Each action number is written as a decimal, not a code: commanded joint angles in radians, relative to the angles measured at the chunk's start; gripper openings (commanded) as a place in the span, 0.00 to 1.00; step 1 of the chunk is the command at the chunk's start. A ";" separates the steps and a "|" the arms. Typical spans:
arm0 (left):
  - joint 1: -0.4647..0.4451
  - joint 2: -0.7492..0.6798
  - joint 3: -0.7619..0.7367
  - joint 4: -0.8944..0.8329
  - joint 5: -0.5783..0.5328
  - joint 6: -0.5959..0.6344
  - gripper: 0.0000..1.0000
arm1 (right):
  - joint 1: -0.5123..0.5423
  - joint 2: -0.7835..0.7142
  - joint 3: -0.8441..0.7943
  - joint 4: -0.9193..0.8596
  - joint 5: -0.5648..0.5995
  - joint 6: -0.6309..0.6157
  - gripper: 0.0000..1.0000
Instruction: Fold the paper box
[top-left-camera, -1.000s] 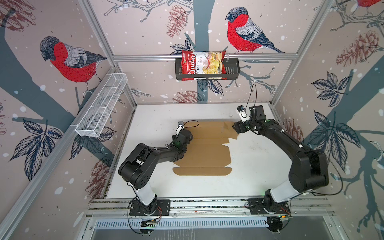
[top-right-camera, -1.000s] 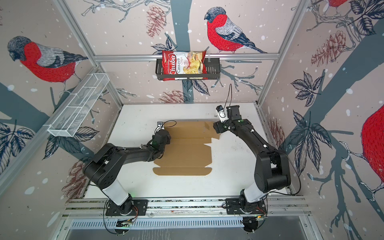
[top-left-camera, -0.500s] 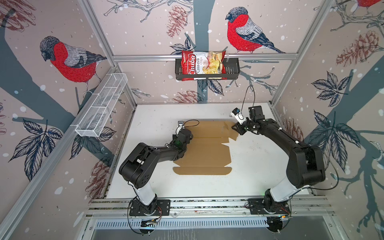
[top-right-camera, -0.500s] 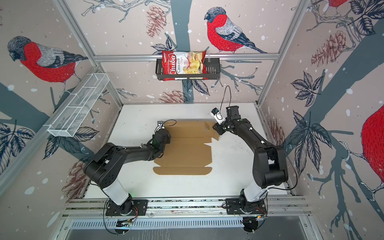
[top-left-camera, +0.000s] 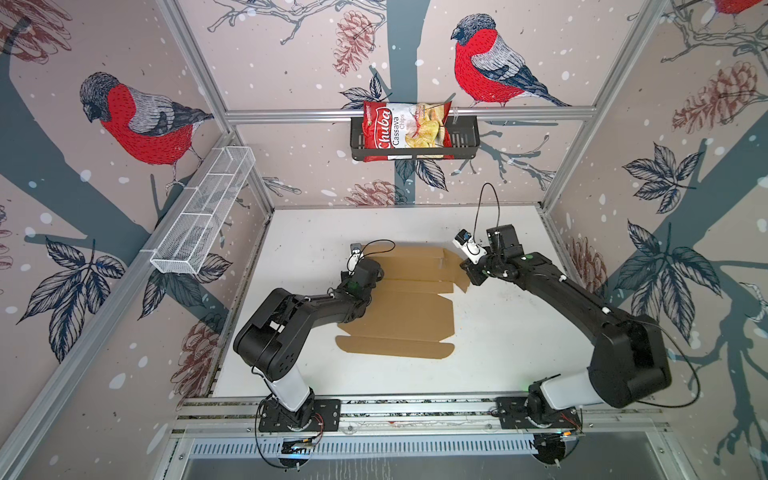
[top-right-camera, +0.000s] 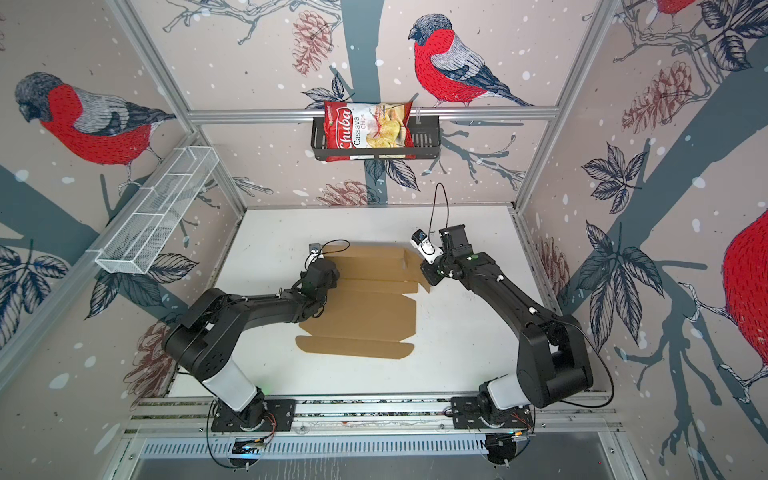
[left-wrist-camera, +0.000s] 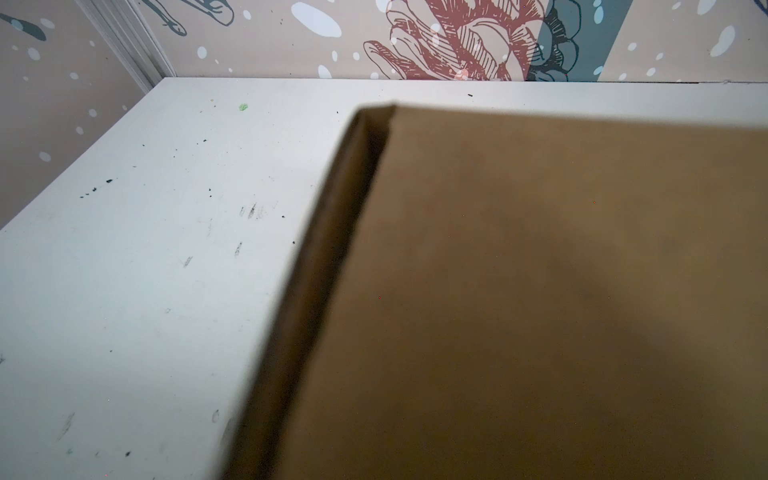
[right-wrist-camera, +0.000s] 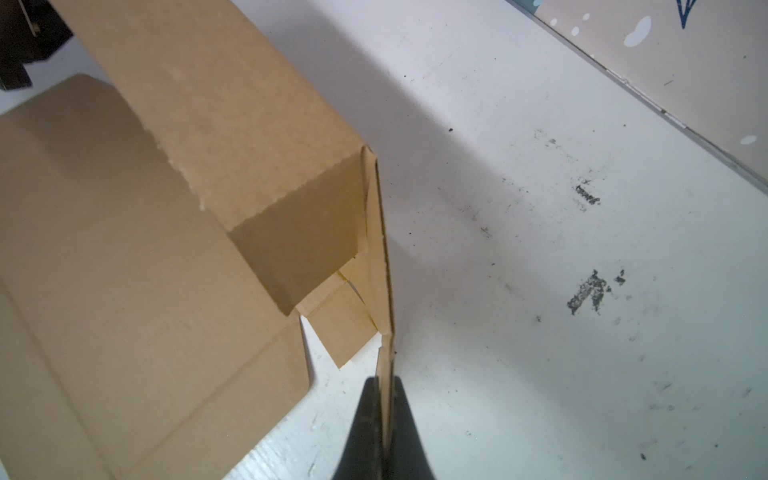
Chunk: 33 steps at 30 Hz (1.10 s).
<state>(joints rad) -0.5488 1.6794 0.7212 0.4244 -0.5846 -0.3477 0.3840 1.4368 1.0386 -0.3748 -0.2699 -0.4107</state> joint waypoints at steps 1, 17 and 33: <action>-0.011 -0.007 -0.021 -0.060 0.050 0.001 0.00 | -0.004 -0.036 -0.014 0.055 -0.186 0.056 0.02; -0.001 0.024 -0.028 0.085 0.083 0.025 0.00 | -0.059 -0.007 -0.092 0.188 -0.086 0.215 0.19; -0.014 0.027 -0.069 0.171 0.043 0.093 0.00 | 0.118 0.013 0.233 0.031 0.092 0.442 0.70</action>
<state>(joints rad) -0.5602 1.7061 0.6514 0.6369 -0.5526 -0.2802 0.4370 1.4029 1.2179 -0.3225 -0.2653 -0.0383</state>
